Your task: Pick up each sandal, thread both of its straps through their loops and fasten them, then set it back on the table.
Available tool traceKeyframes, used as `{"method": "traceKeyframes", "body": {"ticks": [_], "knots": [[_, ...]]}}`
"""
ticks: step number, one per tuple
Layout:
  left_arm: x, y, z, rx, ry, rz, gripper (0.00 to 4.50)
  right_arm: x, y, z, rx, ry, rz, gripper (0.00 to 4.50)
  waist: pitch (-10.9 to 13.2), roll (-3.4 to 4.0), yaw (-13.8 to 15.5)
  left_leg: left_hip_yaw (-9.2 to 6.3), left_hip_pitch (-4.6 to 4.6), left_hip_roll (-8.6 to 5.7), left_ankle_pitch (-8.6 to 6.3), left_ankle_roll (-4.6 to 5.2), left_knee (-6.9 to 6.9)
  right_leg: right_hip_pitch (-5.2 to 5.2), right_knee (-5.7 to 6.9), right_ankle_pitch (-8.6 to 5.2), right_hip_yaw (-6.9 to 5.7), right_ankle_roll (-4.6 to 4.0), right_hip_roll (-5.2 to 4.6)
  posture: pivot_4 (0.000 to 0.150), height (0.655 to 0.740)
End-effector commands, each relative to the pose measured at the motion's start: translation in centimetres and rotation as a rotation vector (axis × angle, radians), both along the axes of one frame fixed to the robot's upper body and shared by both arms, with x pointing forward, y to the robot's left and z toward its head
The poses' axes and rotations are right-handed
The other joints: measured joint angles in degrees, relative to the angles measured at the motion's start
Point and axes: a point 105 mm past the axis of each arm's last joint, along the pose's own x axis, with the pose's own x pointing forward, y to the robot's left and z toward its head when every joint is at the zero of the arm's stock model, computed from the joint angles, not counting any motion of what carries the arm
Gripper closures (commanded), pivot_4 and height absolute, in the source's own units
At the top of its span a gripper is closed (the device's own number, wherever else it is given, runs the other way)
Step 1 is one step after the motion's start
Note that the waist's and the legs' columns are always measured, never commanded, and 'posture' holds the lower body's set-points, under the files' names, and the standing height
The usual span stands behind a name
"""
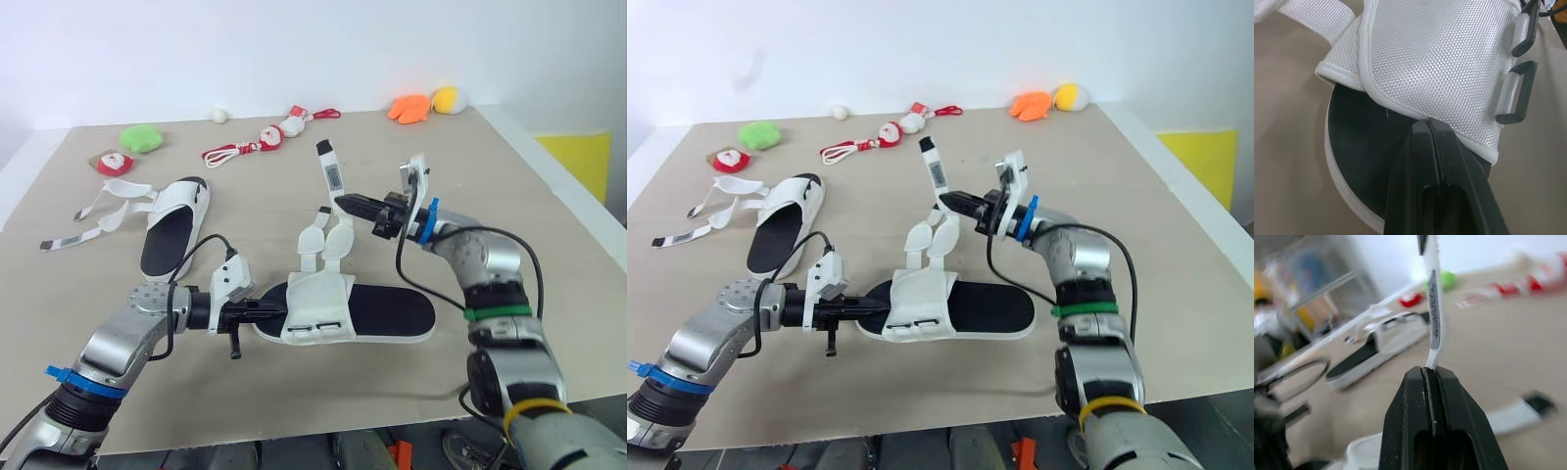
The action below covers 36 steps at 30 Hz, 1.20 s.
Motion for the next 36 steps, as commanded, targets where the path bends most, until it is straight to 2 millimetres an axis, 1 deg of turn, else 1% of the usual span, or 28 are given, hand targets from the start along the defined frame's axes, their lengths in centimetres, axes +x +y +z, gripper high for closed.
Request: {"method": "traceKeyframes", "body": {"ticks": [1,5,10,17,20,23,25,26,27,28,31,32,33,34,36], "knots": [[-0.1,0.2,-0.1,0.010,0.003,0.004,4.50,-2.3,1.2,1.2,-0.158,-0.334,0.077,4.48,0.00,0.00,0.00,0.00,0.01,0.00,0.01,-0.01,0.00,0.00,0.00,0.01,0.00,-0.01,0.00,0.150,0.7400],[-0.1,0.4,-0.1,0.013,0.006,0.004,4.50,-5.0,2.3,0.0,-0.324,-0.724,0.183,4.48,0.00,-0.01,0.00,0.01,0.07,0.01,0.03,-0.04,0.00,0.02,0.01,0.02,0.00,0.00,0.01,0.150,0.7400],[-0.3,0.6,-0.1,0.019,0.012,0.001,4.50,-7.5,2.9,-1.2,-0.431,-1.031,0.344,4.48,0.00,-0.02,0.02,0.03,0.10,0.02,0.04,-0.06,0.00,0.05,0.01,0.02,0.01,-0.02,0.00,0.150,0.7400],[-0.3,0.6,-0.1,0.023,0.014,-0.004,4.50,-9.3,3.2,-2.2,-0.499,-1.288,0.501,4.48,0.01,-0.03,0.03,0.03,0.29,0.02,0.04,-0.06,0.00,0.20,0.03,0.00,0.02,-0.17,0.00,0.150,0.7400],[-0.3,0.6,-0.1,0.025,0.015,-0.007,4.50,-10.1,3.0,-2.6,-0.535,-1.409,0.574,4.48,0.01,-0.03,0.03,0.04,0.48,0.02,0.04,-0.06,-0.02,0.39,0.03,-0.10,0.02,-0.35,0.00,0.150,0.7400],[-0.3,0.6,-0.1,0.025,0.017,-0.009,4.50,-10.6,2.7,-2.9,-0.563,-1.488,0.627,4.48,0.01,-0.04,0.03,0.04,0.55,0.02,0.04,-0.06,-0.03,0.44,0.04,-0.18,0.02,-0.48,0.00,0.150,0.7400],[-0.3,0.5,-0.1,0.024,0.019,-0.012,4.50,-10.8,2.4,-2.9,-0.571,-1.516,0.643,3.81,0.01,-0.04,0.04,0.04,0.56,0.01,0.04,-0.06,-0.03,0.46,0.04,-0.19,0.03,-0.51,0.00,0.150,0.7400],[-0.4,0.5,-0.1,0.023,0.019,-0.013,4.50,-10.7,2.3,-2.9,-0.571,-1.511,0.639,3.56,0.01,-0.04,0.05,0.04,0.56,0.01,0.04,-0.06,-0.04,0.46,0.04,-0.20,0.03,-0.51,-0.01,0.150,0.7400],[-0.4,0.4,-0.1,0.022,0.020,-0.015,4.50,-10.7,2.2,-2.8,-0.571,-1.501,0.634,3.04,0.01,-0.04,0.06,0.04,0.57,0.01,0.04,-0.06,-0.04,0.47,0.04,-0.20,0.03,-0.52,-0.01,0.150,0.7400],[-0.4,0.4,-0.1,0.021,0.020,-0.016,4.50,-10.7,2.2,-2.8,-0.569,-1.501,0.633,2.66,0.01,-0.04,0.07,0.04,0.57,0.01,0.04,-0.06,-0.04,0.46,0.04,-0.20,0.03,-0.52,-0.01,0.150,0.7400],[-0.4,0.2,-0.2,0.018,0.023,-0.022,4.50,-10.9,2.0,-2.1,-0.556,-1.505,0.615,1.33,0.01,-0.04,0.09,0.04,0.62,0.01,0.04,-0.06,-0.04,0.50,0.05,-0.21,0.04,-0.55,-0.02,0.150,0.7400],[-0.4,0.2,-0.2,0.018,0.025,-0.024,4.50,-11.1,1.8,-1.8,-0.556,-1.508,0.613,0.98,0.01,-0.03,0.09,0.04,0.65,0.01,0.04,-0.06,-0.04,0.53,0.06,-0.21,0.04,-0.55,-0.02,0.150,0.7400],[-0.4,0.1,-0.2,0.017,0.026,-0.026,4.50,-11.3,1.7,-1.6,-0.565,-1.514,0.622,0.45,0.01,-0.04,0.10,0.04,0.71,0.00,0.04,-0.06,-0.04,0.60,0.06,-0.23,0.04,-0.59,-0.02,0.150,0.7400],[-0.5,0.1,-0.2,0.016,0.027,-0.028,4.50,-11.5,1.4,-1.3,-0.568,-1.496,0.619,0.13,0.01,-0.04,0.10,0.04,0.78,0.00,0.03,-0.06,-0.04,0.68,0.06,-0.25,0.04,-0.61,-0.02,0.150,0.7400],[-0.5,0.0,-0.2,0.015,0.030,-0.032,4.50,-12.1,0.8,-0.7,-0.562,-1.424,0.603,0.13,0.02,-0.03,0.14,0.04,0.88,-0.01,0.03,-0.05,-0.04,0.77,0.05,-0.27,0.04,-0.65,-0.03,0.150,0.7400]]}}
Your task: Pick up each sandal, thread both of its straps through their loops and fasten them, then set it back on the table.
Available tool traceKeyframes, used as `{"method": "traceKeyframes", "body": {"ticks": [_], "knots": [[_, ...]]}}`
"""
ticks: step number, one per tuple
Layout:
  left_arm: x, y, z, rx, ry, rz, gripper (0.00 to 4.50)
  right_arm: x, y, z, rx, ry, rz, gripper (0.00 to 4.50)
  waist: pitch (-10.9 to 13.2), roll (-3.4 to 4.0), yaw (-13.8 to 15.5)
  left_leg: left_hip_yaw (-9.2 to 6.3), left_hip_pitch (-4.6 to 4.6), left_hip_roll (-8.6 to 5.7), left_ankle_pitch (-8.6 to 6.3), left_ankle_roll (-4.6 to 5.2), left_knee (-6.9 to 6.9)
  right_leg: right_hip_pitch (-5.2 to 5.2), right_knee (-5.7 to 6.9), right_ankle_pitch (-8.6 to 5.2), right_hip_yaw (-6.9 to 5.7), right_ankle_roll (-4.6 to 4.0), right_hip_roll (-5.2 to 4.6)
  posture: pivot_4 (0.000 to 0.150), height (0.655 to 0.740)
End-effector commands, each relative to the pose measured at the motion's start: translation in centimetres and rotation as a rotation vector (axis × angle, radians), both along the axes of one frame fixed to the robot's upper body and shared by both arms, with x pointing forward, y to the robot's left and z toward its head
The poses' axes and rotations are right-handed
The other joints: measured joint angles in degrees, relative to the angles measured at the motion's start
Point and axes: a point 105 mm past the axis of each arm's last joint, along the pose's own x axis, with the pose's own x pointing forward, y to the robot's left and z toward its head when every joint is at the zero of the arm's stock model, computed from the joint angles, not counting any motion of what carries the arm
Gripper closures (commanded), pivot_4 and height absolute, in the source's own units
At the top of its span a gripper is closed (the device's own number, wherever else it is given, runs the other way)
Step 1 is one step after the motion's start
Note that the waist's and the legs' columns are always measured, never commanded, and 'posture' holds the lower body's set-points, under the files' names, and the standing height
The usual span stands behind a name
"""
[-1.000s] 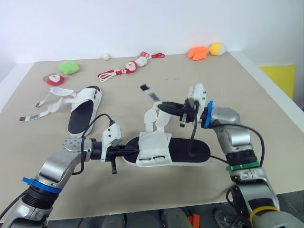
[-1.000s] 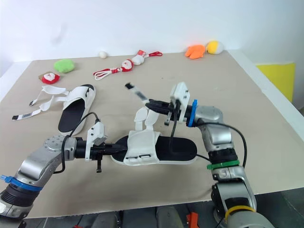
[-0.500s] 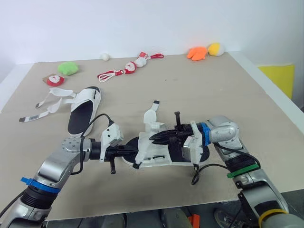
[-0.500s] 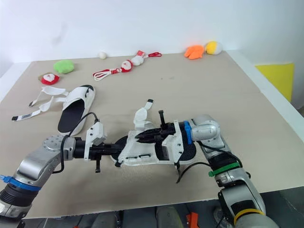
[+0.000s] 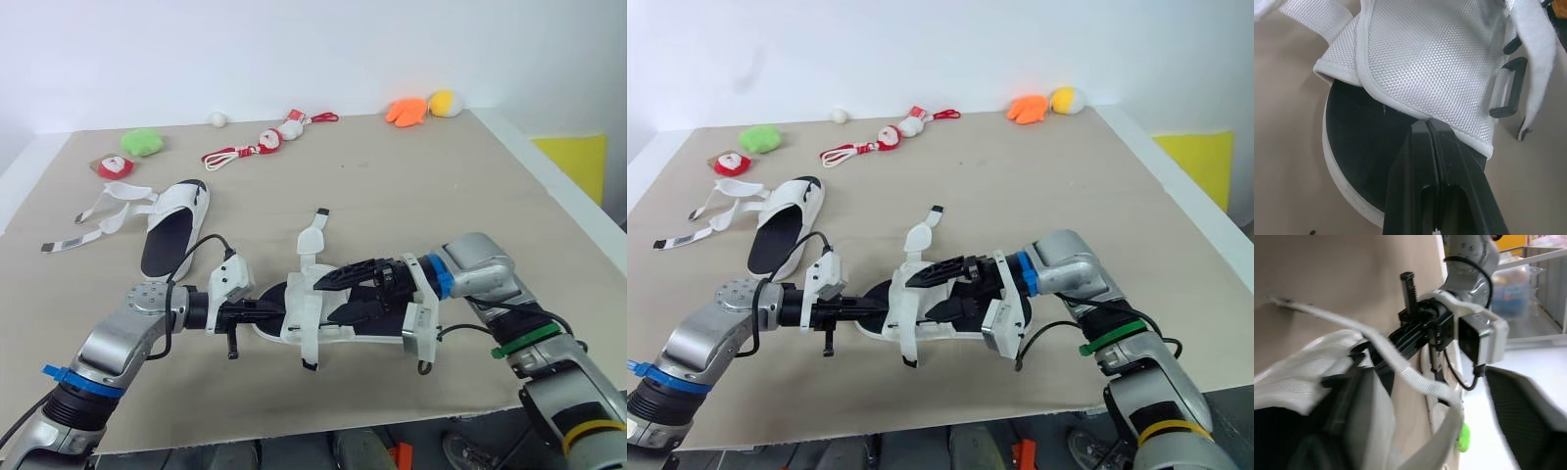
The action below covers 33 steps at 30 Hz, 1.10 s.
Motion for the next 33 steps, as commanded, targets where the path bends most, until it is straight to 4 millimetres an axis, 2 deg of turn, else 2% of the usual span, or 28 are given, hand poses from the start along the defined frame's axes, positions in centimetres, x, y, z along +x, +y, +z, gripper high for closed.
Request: {"method": "traceKeyframes", "body": {"ticks": [1,3,7,8,11,14,15,20,24,26,29,33], "knots": [[-0.4,-0.1,-0.2,0.005,0.019,-0.017,4.50,-1.3,-0.9,1.7,0.009,0.082,-0.037,0.13,0.01,0.01,0.20,0.00,-0.01,-0.04,0.00,0.00,-0.01,0.00,0.00,-0.03,0.00,-0.05,-0.04,0.150,0.7400],[-0.5,-0.2,-0.2,0.004,0.026,-0.021,4.50,-2.3,-1.5,2.3,0.037,0.253,-0.108,0.13,0.01,0.00,0.38,-0.02,-0.02,-0.06,-0.02,0.02,-0.01,0.04,0.00,-0.11,0.00,-0.13,-0.04,0.150,0.7400],[-0.6,-0.2,-0.4,0.003,0.035,-0.026,4.50,-3.9,-2.1,2.9,0.089,0.703,-0.277,0.13,0.01,0.02,0.71,-0.04,-0.06,-0.08,-0.08,0.05,-0.03,0.01,0.01,-0.22,0.00,-0.17,-0.07,0.150,0.7400],[-0.6,-0.2,-0.4,0.001,0.037,-0.026,4.50,-4.3,-2.4,3.0,0.090,0.869,-0.337,0.13,0.01,0.02,0.75,-0.04,-0.04,-0.08,-0.08,0.05,-0.03,0.03,0.01,-0.22,0.00,-0.16,-0.07,0.150,0.7400],[-0.5,-0.3,-0.5,-0.001,0.040,-0.025,4.50,-6.0,-2.9,2.4,0.021,1.315,-0.480,0.13,0.03,0.03,0.87,-0.04,-0.04,-0.07,-0.09,0.04,0.00,0.03,0.02,-0.21,0.00,-0.16,-0.09,0.150,0.7400],[-0.4,-0.3,-0.5,-0.001,0.039,-0.024,4.50,-7.2,-3.6,1.3,-0.050,1.642,-0.613,0.13,0.01,-0.09,0.91,-0.02,0.00,-0.05,-0.09,0.04,0.03,0.04,0.01,-0.21,0.00,-0.16,-0.07,0.150,0.7400],[-0.4,-0.3,-0.5,-0.001,0.038,-0.024,4.50,-7.5,-4.1,0.2,-0.077,1.740,-0.693,0.13,0.01,-0.11,0.99,-0.02,0.00,-0.05,-0.09,0.03,0.03,0.05,0.01,-0.21,0.00,-0.16,-0.07,0.150,0.7400],[-0.4,-0.4,-0.5,-0.002,0.039,-0.025,4.50,-8.2,-4.8,-3.0,-0.064,1.951,-0.893,0.13,0.01,-0.19,1.31,0.03,-0.16,-0.06,-0.10,0.01,0.03,-0.08,-0.03,-0.22,0.00,-0.14,-0.09,0.150,0.7400],[-0.2,-0.4,-0.4,-0.004,0.035,-0.026,4.50,-6.9,-5.0,-5.1,0.058,2.019,-1.007,0.13,0.00,-0.26,1.45,0.04,-0.26,-0.06,-0.11,-0.01,0.03,-0.19,-0.03,-0.22,0.00,-0.09,-0.06,0.150,0.7400],[-0.2,-0.4,-0.4,-0.003,0.033,-0.025,4.50,-5.9,-4.2,-5.2,0.116,2.020,-1.023,0.13,0.01,-0.30,1.49,0.05,-0.29,-0.06,-0.11,-0.01,0.05,-0.22,-0.04,-0.21,0.01,-0.06,-0.06,0.150,0.7400],[-0.1,-0.5,-0.4,-0.005,0.031,-0.025,4.50,-5.9,-1.8,-4.9,0.114,2.042,-0.967,0.13,-0.01,-0.36,1.47,0.07,-0.29,-0.04,-0.10,-0.01,0.07,-0.25,-0.03,-0.15,0.01,0.02,-0.05,0.150,0.7400],[-0.1,-0.6,-0.4,-0.008,0.029,-0.024,4.50,-5.1,0.0,-5.2,0.138,2.064,-0.967,0.13,-0.05,-0.45,1.63,0.03,-0.32,-0.01,-0.10,-0.01,0.05,-0.27,-0.04,-0.15,0.01,0.02,0.01,0.150,0.7400]]}}
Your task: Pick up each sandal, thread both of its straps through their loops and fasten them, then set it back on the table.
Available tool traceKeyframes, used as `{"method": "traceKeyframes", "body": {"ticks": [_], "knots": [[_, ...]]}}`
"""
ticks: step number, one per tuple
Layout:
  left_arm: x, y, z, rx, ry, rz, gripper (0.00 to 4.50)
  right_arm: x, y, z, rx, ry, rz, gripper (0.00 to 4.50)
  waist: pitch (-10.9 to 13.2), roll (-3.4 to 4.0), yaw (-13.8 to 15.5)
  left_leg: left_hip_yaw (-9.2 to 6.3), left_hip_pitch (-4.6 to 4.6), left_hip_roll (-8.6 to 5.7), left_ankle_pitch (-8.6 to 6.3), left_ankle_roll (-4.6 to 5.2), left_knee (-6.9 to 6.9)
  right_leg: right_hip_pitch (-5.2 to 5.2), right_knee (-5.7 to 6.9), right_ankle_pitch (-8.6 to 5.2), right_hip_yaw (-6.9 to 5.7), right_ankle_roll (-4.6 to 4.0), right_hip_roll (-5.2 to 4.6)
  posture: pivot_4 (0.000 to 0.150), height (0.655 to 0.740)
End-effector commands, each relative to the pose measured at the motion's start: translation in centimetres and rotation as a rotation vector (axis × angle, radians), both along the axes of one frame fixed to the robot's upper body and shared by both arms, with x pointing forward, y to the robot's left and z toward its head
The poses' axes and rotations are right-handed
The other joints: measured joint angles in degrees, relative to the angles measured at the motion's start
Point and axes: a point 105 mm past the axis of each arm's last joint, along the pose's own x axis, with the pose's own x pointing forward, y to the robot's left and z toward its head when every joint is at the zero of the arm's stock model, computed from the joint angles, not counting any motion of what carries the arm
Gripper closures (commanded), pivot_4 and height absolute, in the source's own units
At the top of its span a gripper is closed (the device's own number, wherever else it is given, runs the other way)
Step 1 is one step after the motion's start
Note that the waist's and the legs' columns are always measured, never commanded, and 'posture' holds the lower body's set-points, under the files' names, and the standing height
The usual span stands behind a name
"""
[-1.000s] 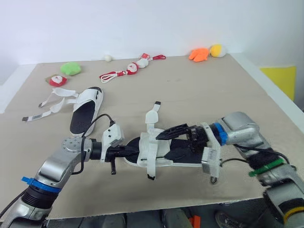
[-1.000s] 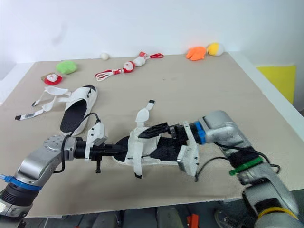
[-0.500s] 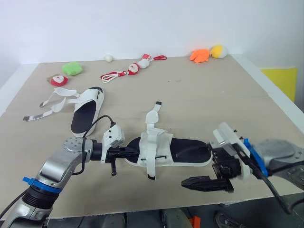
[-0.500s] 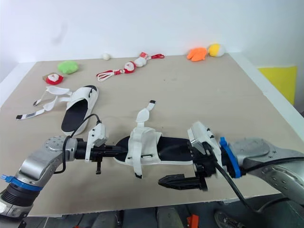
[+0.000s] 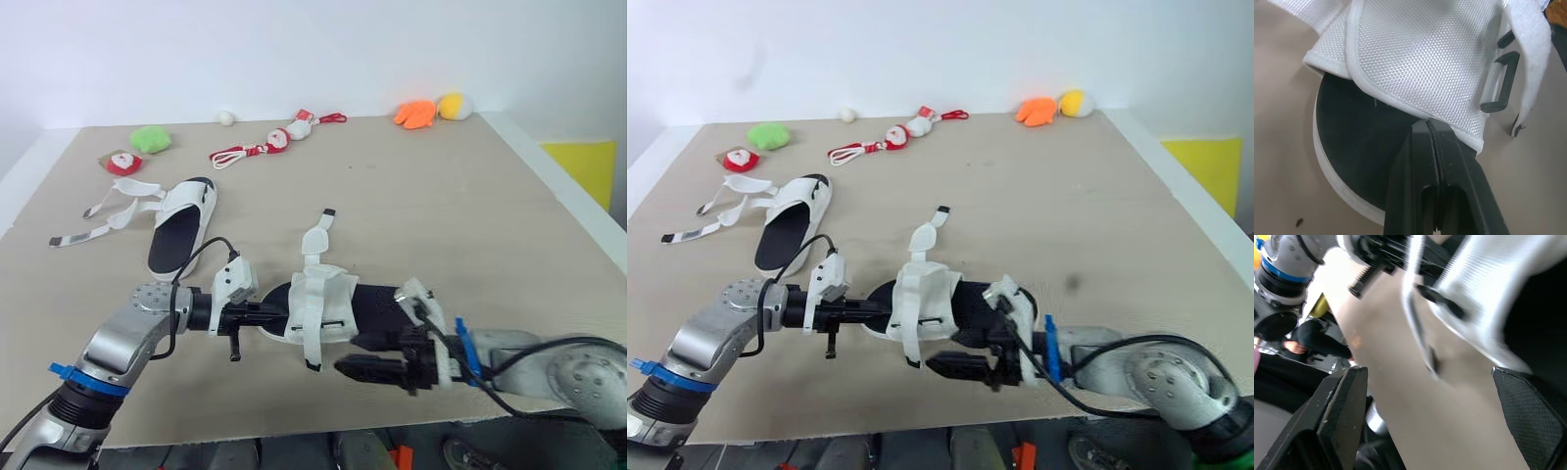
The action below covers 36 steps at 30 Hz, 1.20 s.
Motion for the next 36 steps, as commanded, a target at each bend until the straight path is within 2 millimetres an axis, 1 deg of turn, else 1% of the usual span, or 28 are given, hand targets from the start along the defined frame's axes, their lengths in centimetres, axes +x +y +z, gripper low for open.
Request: {"method": "traceKeyframes", "body": {"ticks": [1,7,11,14,15,16,19,21,22,25,27,29,31,32,36], "knots": [[0.0,-0.2,0.0,0.000,-0.005,-0.005,4.50,0.4,1.4,0.3,0.015,0.006,-0.008,0.13,-0.01,-0.01,0.02,0.00,-0.05,0.01,0.00,0.00,0.00,-0.03,0.00,0.00,0.00,0.00,0.00,0.150,0.7400],[0.0,-0.2,0.1,-0.001,-0.004,-0.006,4.50,0.7,2.7,0.1,0.011,0.043,-0.017,0.13,-0.02,-0.03,0.03,0.01,-0.11,0.00,0.00,0.00,0.00,-0.08,-0.01,0.01,0.01,-0.02,-0.01,0.150,0.7400],[-0.2,-0.2,0.1,-0.003,-0.002,-0.006,4.50,1.1,3.5,0.3,0.021,0.038,-0.038,0.13,-0.02,-0.03,0.02,0.01,-0.10,0.02,0.00,0.01,0.00,-0.08,0.00,0.02,0.01,-0.03,0.00,0.150,0.7400],[-0.3,-0.2,0.1,-0.003,0.001,-0.005,4.50,1.4,3.7,0.6,0.026,0.033,-0.048,0.87,-0.02,-0.03,0.01,0.01,-0.10,0.02,0.01,0.01,0.00,-0.08,0.00,0.03,0.01,-0.04,0.00,0.150,0.7400],[-0.3,-0.3,0.1,-0.003,0.001,-0.005,4.50,1.5,3.8,0.9,0.028,0.031,-0.047,1.26,-0.02,-0.03,0.01,0.01,-0.10,0.02,0.01,0.01,0.00,-0.08,0.00,0.03,0.01,-0.04,0.00,0.150,0.7400],[-0.3,-0.3,0.1,-0.003,0.002,-0.005,4.50,1.5,3.8,1.1,0.031,0.029,-0.045,1.76,-0.02,-0.03,0.01,0.01,-0.10,0.02,0.01,0.01,0.00,-0.09,0.00,0.03,0.01,-0.04,0.00,0.150,0.7400],[-0.2,-0.3,0.1,-0.004,0.000,-0.003,4.50,1.5,3.7,2.7,0.057,0.029,-0.020,3.10,-0.02,-0.03,0.01,0.01,-0.11,0.02,0.01,0.01,0.00,-0.10,0.00,0.03,0.01,-0.05,0.00,0.150,0.7400],[-0.1,-0.3,0.2,-0.005,-0.002,-0.001,4.50,1.3,3.4,3.5,0.068,0.040,0.002,4.15,-0.02,-0.03,0.00,0.01,-0.12,0.02,0.01,0.01,-0.01,-0.10,-0.01,0.03,0.01,-0.05,0.00,0.150,0.7400],[-0.1,-0.3,0.2,-0.005,-0.003,-0.001,4.50,1.1,3.3,3.9,0.074,0.050,0.024,4.45,-0.02,-0.04,0.00,0.00,-0.14,0.02,0.01,0.01,-0.03,-0.10,-0.01,0.01,0.01,-0.06,0.00,0.150,0.7400],[0.0,-0.3,0.2,-0.006,-0.005,0.000,4.50,0.7,3.0,4.8,0.093,0.073,0.069,4.45,-0.02,-0.04,0.02,0.00,-0.22,0.01,0.00,0.02,-0.04,-0.16,-0.01,-0.04,0.01,-0.10,0.00,0.150,0.7400],[0.0,-0.3,0.3,-0.007,-0.006,0.000,4.50,0.8,2.7,5.6,0.115,0.076,0.095,4.45,-0.02,-0.03,0.02,0.00,-0.23,0.01,0.00,0.03,-0.05,-0.18,-0.01,-0.05,0.01,-0.09,0.00,0.150,0.7400],[0.0,-0.3,0.3,-0.010,-0.008,0.002,4.50,2.3,2.5,6.9,0.137,0.051,0.078,4.45,-0.01,-0.03,0.02,0.00,-0.23,0.01,0.00,0.03,-0.05,-0.18,-0.01,-0.04,0.01,-0.09,0.00,0.150,0.7400],[0.0,-0.4,0.3,-0.011,-0.008,0.002,4.50,3.4,2.4,7.7,0.142,0.043,0.062,4.45,-0.02,-0.04,0.01,0.02,-0.23,0.00,0.00,0.03,-0.03,-0.19,-0.01,0.01,0.01,-0.10,-0.01,0.150,0.7400],[0.0,-0.4,0.2,-0.011,-0.008,0.003,4.50,3.7,2.3,7.8,0.139,0.044,0.058,4.45,-0.02,-0.04,0.00,0.02,-0.21,0.01,0.00,0.03,-0.02,-0.18,-0.01,0.02,0.01,-0.10,0.00,0.150,0.7400],[0.0,-0.5,0.2,-0.014,-0.010,0.002,4.50,7.0,1.5,8.6,0.121,0.102,-0.019,4.45,-0.01,-0.02,0.00,0.02,-0.27,0.01,0.01,0.04,-0.03,-0.23,-0.01,0.02,0.02,-0.10,0.00,0.150,0.7400]]}}
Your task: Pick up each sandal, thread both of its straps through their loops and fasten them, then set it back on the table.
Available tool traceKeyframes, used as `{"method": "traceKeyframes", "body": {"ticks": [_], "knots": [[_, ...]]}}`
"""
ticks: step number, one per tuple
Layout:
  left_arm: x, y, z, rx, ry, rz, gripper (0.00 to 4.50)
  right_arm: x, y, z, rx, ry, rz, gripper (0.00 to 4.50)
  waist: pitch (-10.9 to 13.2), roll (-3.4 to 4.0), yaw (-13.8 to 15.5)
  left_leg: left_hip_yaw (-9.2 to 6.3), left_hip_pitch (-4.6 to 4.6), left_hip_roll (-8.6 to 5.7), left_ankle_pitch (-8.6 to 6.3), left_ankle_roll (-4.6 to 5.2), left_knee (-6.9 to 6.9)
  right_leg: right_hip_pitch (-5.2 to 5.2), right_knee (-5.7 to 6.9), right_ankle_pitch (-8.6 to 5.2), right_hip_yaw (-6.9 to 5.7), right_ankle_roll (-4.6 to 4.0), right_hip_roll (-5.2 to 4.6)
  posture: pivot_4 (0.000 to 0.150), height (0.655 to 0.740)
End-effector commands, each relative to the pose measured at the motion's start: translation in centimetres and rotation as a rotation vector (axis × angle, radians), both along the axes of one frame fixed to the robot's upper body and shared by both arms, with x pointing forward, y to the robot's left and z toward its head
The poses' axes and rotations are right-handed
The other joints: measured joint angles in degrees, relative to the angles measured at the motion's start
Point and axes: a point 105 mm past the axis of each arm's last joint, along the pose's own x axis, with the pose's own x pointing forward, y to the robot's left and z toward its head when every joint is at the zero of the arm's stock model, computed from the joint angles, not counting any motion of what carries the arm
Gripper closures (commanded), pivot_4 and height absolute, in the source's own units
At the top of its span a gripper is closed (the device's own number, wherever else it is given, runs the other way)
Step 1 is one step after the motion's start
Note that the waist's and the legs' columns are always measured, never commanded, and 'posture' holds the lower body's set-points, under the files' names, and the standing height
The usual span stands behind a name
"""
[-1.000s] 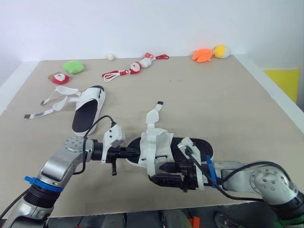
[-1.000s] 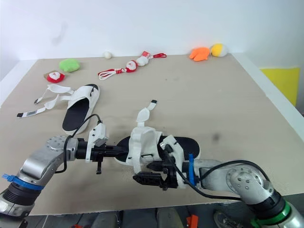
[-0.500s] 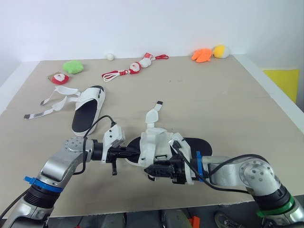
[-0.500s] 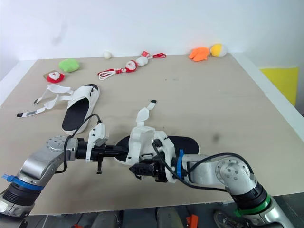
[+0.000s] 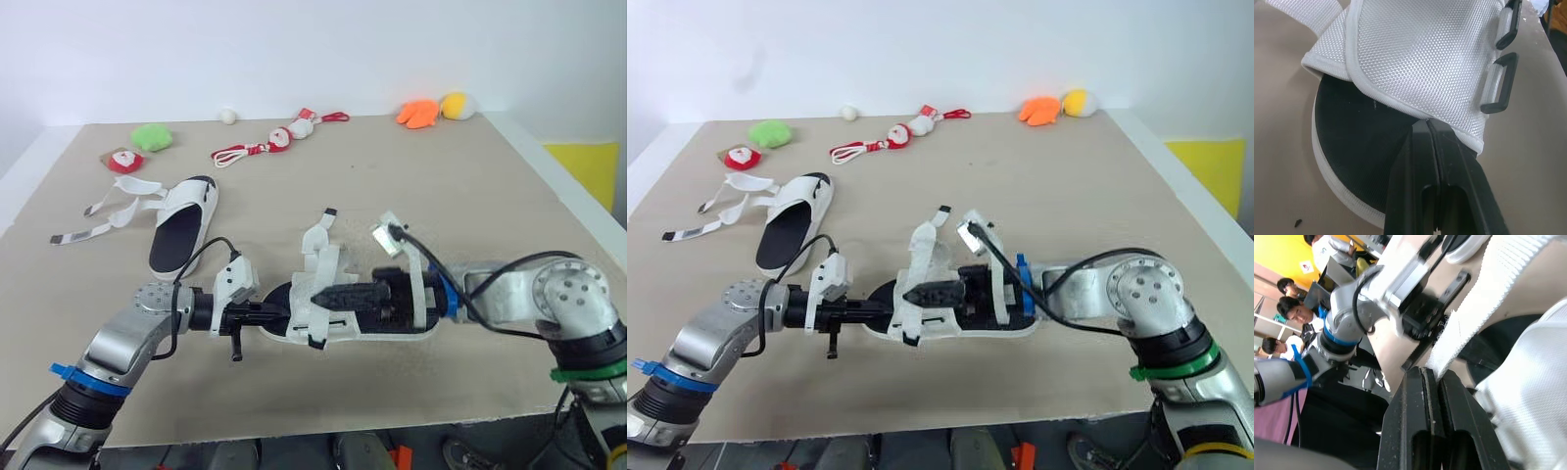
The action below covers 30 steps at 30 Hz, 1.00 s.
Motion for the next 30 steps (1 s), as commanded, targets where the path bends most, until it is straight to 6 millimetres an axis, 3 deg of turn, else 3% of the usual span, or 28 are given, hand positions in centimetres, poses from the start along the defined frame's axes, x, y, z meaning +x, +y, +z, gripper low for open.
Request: {"method": "traceKeyframes", "body": {"ticks": [1,7,17,30], "knots": [[0.0,-0.2,0.0,-0.001,-0.007,-0.002,4.50,2.1,-0.8,1.5,0.013,0.038,-0.036,4.45,0.00,0.00,0.03,0.00,-0.03,0.00,0.00,0.00,0.00,-0.02,0.00,0.00,0.00,0.00,0.00,0.150,0.7400],[0.0,-0.2,0.0,-0.001,-0.009,0.002,4.50,2.9,-1.3,1.8,0.000,0.104,-0.011,4.45,0.00,0.00,0.12,-0.04,-0.36,-0.01,0.00,0.01,0.00,-0.24,0.00,0.07,-0.01,0.15,0.00,0.150,0.7400],[-0.2,0.0,-0.1,-0.001,-0.007,0.010,4.50,1.4,-1.5,0.1,-0.082,0.147,0.055,4.45,0.00,0.00,0.09,-0.05,-0.40,-0.02,-0.01,0.01,0.00,-0.30,-0.01,0.08,-0.01,0.18,0.01,0.150,0.7400],[-0.2,-0.3,-0.1,-0.006,-0.006,0.007,4.50,0.9,-1.8,-0.4,-0.123,0.112,0.037,4.45,0.00,0.00,0.03,-0.05,-0.40,0.00,-0.03,0.05,-0.03,-0.31,-0.01,0.05,-0.01,0.26,0.03,0.150,0.7400]]}}
